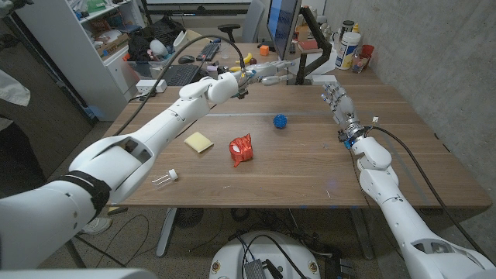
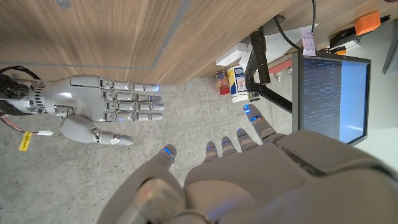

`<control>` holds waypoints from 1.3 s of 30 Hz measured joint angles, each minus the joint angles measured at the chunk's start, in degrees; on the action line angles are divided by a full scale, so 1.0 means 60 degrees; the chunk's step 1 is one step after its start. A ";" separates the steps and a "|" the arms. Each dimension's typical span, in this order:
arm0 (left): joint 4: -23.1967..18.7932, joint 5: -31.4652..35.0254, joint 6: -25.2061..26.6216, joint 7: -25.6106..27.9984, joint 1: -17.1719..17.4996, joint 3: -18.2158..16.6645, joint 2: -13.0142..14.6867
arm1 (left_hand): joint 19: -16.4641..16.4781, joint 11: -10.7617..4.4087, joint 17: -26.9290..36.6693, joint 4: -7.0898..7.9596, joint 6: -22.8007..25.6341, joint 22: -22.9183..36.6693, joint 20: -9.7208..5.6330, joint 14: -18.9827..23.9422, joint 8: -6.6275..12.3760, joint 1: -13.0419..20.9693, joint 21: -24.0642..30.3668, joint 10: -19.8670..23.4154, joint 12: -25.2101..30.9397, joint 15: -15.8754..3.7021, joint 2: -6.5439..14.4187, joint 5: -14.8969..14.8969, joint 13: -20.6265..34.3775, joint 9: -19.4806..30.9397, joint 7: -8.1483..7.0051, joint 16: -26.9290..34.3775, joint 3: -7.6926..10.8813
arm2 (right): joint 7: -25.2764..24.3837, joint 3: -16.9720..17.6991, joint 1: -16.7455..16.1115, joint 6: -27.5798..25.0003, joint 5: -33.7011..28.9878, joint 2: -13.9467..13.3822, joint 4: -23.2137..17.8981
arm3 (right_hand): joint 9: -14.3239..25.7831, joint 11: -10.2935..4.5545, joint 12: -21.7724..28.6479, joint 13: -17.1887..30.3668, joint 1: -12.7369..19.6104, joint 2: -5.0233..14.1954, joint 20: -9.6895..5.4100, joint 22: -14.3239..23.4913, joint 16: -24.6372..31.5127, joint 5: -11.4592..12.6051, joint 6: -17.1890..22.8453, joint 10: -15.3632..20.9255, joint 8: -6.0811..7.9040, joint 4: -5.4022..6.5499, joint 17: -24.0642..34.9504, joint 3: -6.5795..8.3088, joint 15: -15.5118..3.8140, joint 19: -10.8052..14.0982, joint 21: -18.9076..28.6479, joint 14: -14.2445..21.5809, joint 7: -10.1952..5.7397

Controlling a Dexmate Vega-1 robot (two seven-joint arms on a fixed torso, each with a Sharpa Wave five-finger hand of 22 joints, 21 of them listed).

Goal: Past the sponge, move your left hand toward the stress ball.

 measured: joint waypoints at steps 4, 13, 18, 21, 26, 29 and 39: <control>-0.0013 0.0030 0.0030 -0.0038 0.0009 0.0027 -0.0005 | 0.0000 0.0000 0.0000 0.0000 0.0000 0.0000 0.0000 0.0000 0.0000 0.0000 -0.0038 0.0000 0.0000 0.0000 0.0000 0.0000 0.0000 0.0000 0.0000 -0.0020 0.0000 | 0.0018 0.0009 -0.0015 0.0000 0.0017 -0.0010 0.0000 | 0.0000 0.0000 0.0000 0.0000 0.0000 0.0000 0.0000 0.0000 0.0000 0.0000 0.0000 0.0000 0.0000 0.0000 0.0000 0.0000 0.0000 0.0000 0.0000 0.0000 0.0000; -0.0026 0.0105 0.0114 -0.0142 0.0036 0.0103 -0.0019 | 0.0000 0.0001 0.0001 0.0000 0.0000 0.0000 0.0000 0.0000 0.0000 0.0000 -0.0038 0.0001 0.0000 0.0000 0.0000 0.0000 0.0000 0.0000 0.0001 -0.0019 0.0000 | 0.0061 0.0037 -0.0070 -0.0003 0.0058 -0.0023 -0.0006 | 0.0000 0.0000 0.0000 0.0000 0.0000 0.0000 0.0000 0.0000 0.0000 0.0000 0.0000 0.0000 0.0000 0.0000 0.0000 0.0000 0.0000 0.0000 -0.0036 0.0000 0.0000; -0.0026 0.0130 0.0154 -0.0179 0.0036 0.0103 -0.0019 | -0.0036 0.0001 0.0001 0.0000 0.0000 0.0000 -0.0036 0.0000 0.0000 0.0000 -0.0038 0.0001 0.0000 0.0000 0.0000 0.0075 0.0000 0.0000 0.0001 -0.0019 0.0000 | 0.0061 0.0054 -0.0097 -0.0003 0.0058 -0.0026 -0.0008 | 0.0000 0.0000 0.0000 0.0000 0.0000 0.0000 0.0000 0.0000 0.0000 -0.0058 0.0000 0.0000 0.0000 0.0000 0.0000 0.0000 0.0000 0.0000 -0.0036 0.0000 0.0000; -0.0045 0.0138 0.0173 -0.0201 0.0062 0.0140 -0.0022 | -0.0036 0.0001 0.0002 0.0000 0.0000 0.0000 -0.0036 0.0000 0.0000 0.0000 -0.0038 0.0001 0.0000 0.0000 0.0000 0.0075 0.0000 0.0000 0.0001 -0.0019 0.0000 | 0.0095 0.0061 -0.0103 -0.0014 0.0084 -0.0027 -0.0009 | 0.0000 0.0000 0.0000 0.0000 0.0000 0.0000 0.0000 0.0000 0.0000 -0.0076 0.0000 0.0000 0.0000 0.0000 0.0000 0.0000 0.0000 0.0000 -0.0036 0.0000 0.0000; -0.0083 0.0159 0.0214 -0.0252 0.0094 0.0172 -0.0022 | -0.0035 0.0001 0.0002 0.0000 0.0000 0.0000 -0.0036 0.0000 0.0000 0.0000 -0.0063 0.0001 0.0038 0.0000 0.0000 0.0074 0.0000 0.0000 0.0001 -0.0019 0.0000 | 0.0125 0.0076 -0.0126 -0.0020 0.0105 -0.0027 -0.0009 | 0.0000 0.0000 0.0000 0.0000 0.0000 0.0000 0.0000 0.0000 0.0000 -0.0076 0.0000 0.0000 0.0000 0.0000 0.0000 0.0000 0.0000 0.0000 -0.0035 0.0000 0.0000; -0.0083 0.0175 0.0227 -0.0278 0.0094 0.0172 -0.0022 | -0.0035 0.0001 0.0002 0.0000 0.0000 0.0000 -0.0036 0.0000 0.0000 0.0000 -0.0075 0.0001 0.0038 0.0000 0.0000 0.0074 0.0000 0.0000 0.0001 -0.0019 0.0000 | 0.0125 0.0084 -0.0137 -0.0020 0.0105 -0.0028 -0.0008 | 0.0000 0.0000 0.0000 0.0000 0.0000 0.0000 0.0000 0.0000 0.0000 -0.0076 0.0000 0.0000 0.0000 0.0000 0.0000 0.0000 0.0000 0.0000 -0.0070 0.0000 0.0000; -0.0111 0.0206 0.0285 -0.0386 0.0116 0.0228 -0.0017 | -0.0034 0.0002 0.0002 0.0000 0.0000 0.0000 -0.0035 0.0000 0.0000 0.0000 -0.0075 0.0001 0.0038 0.0000 0.0000 0.0074 0.0000 0.0000 0.0001 -0.0019 0.0000 | 0.0137 0.0098 -0.0191 -0.0040 0.0112 -0.0033 -0.0038 | 0.0000 0.0000 0.0000 0.0000 0.0000 0.0000 0.0000 0.0000 0.0000 -0.0076 0.0000 0.0000 0.0000 0.0000 0.0000 0.0000 0.0000 0.0000 -0.0069 0.0000 0.0000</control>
